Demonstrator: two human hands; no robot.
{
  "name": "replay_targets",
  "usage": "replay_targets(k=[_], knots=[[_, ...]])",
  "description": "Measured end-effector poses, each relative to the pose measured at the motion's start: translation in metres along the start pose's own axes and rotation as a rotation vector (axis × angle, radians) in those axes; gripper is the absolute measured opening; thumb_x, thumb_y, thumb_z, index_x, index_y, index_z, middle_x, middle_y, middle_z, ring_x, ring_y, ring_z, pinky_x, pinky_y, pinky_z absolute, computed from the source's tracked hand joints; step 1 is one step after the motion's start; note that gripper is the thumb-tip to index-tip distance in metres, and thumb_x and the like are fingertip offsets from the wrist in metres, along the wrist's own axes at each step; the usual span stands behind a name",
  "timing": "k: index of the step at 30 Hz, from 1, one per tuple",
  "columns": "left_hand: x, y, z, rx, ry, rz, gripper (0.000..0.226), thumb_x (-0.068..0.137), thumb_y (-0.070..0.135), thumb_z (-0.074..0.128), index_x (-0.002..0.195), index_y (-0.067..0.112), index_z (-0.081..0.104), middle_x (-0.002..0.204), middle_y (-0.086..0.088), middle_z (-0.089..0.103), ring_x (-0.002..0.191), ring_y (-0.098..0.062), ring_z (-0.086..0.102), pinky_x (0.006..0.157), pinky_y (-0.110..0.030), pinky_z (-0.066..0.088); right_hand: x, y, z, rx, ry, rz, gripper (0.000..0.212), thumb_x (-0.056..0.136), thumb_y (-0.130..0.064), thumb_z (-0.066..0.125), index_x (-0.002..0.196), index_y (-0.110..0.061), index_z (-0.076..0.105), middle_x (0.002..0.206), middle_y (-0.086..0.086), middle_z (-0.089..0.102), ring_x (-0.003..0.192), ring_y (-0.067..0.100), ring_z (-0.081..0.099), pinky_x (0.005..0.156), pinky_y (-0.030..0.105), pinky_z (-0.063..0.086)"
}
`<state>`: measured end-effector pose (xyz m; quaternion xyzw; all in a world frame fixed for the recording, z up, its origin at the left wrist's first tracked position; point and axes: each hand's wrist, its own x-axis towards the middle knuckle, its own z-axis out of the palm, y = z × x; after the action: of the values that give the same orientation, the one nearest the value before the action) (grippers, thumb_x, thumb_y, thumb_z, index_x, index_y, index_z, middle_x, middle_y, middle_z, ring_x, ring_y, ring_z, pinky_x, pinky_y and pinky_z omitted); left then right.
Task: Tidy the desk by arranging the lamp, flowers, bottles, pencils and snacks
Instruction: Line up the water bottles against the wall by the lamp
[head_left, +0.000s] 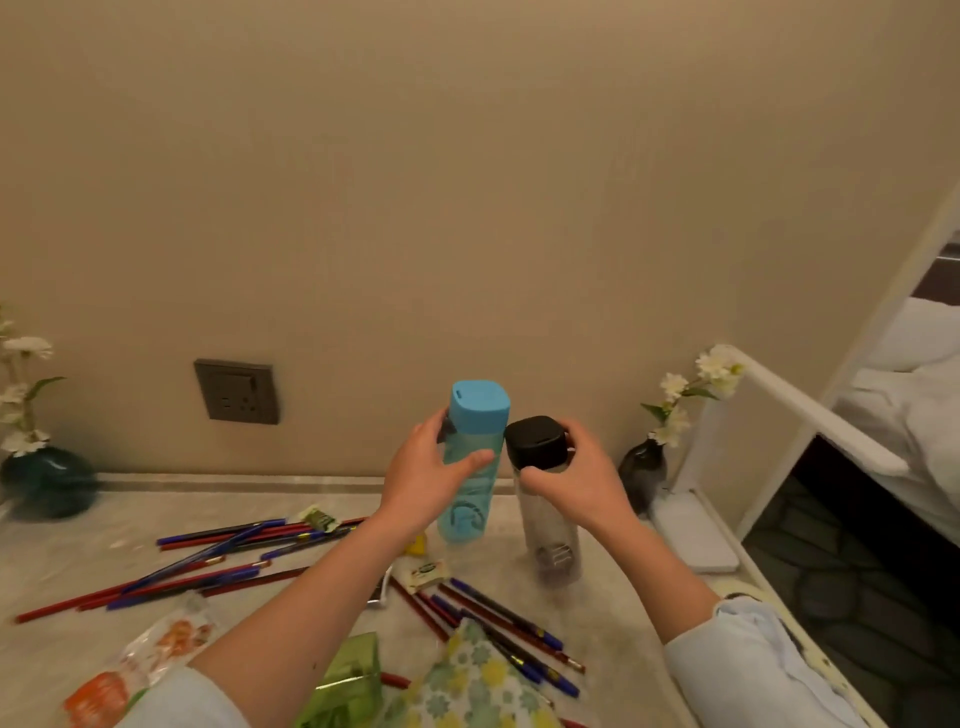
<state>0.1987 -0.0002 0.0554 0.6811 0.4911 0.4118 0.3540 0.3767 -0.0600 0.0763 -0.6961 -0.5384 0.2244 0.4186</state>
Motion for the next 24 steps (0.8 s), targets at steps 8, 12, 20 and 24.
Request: replay_targets(k=[8,12,20,24], knots=[[0.019,0.018,0.092,-0.068,-0.176,-0.084,0.07,0.075,0.028,0.079,0.136,0.02,0.046,0.129,0.005,0.059,0.119,-0.011,0.052,0.099,-0.042,0.045,0.001,0.053,-0.054,0.031,0.074,0.078,0.058,0.046,-0.047,0.065,0.103,-0.046,0.051,0.111,-0.007,0.059,0.1,0.011,0.059,0.082,0.031,0.052],[0.03,0.025,0.124,-0.117,-0.258,-0.078,0.07,0.075,0.018,0.079,0.137,0.014,0.046,0.134,-0.001,0.056,0.123,-0.016,0.052,0.104,-0.044,0.043,0.0,0.072,-0.067,0.034,0.123,0.13,0.07,0.05,-0.043,0.066,0.117,-0.036,0.048,0.111,-0.008,0.059,0.096,0.008,0.058,0.071,0.024,0.047],[0.052,0.032,0.168,-0.137,-0.295,-0.071,0.071,0.072,0.016,0.081,0.134,0.012,0.048,0.127,-0.002,0.059,0.117,-0.018,0.054,0.098,-0.04,0.045,0.002,0.088,-0.084,0.087,0.171,0.166,0.075,0.048,-0.04,0.069,0.118,-0.04,0.042,0.11,-0.013,0.054,0.097,0.003,0.055,0.069,0.021,0.048],[0.066,0.031,0.18,-0.11,-0.274,-0.066,0.075,0.067,0.018,0.085,0.133,0.013,0.048,0.124,-0.002,0.059,0.112,-0.017,0.055,0.095,-0.038,0.046,0.007,0.093,-0.088,0.108,0.177,0.172,0.074,0.05,-0.037,0.071,0.117,-0.041,0.04,0.109,-0.015,0.053,0.099,0.005,0.055,0.073,0.023,0.051]])
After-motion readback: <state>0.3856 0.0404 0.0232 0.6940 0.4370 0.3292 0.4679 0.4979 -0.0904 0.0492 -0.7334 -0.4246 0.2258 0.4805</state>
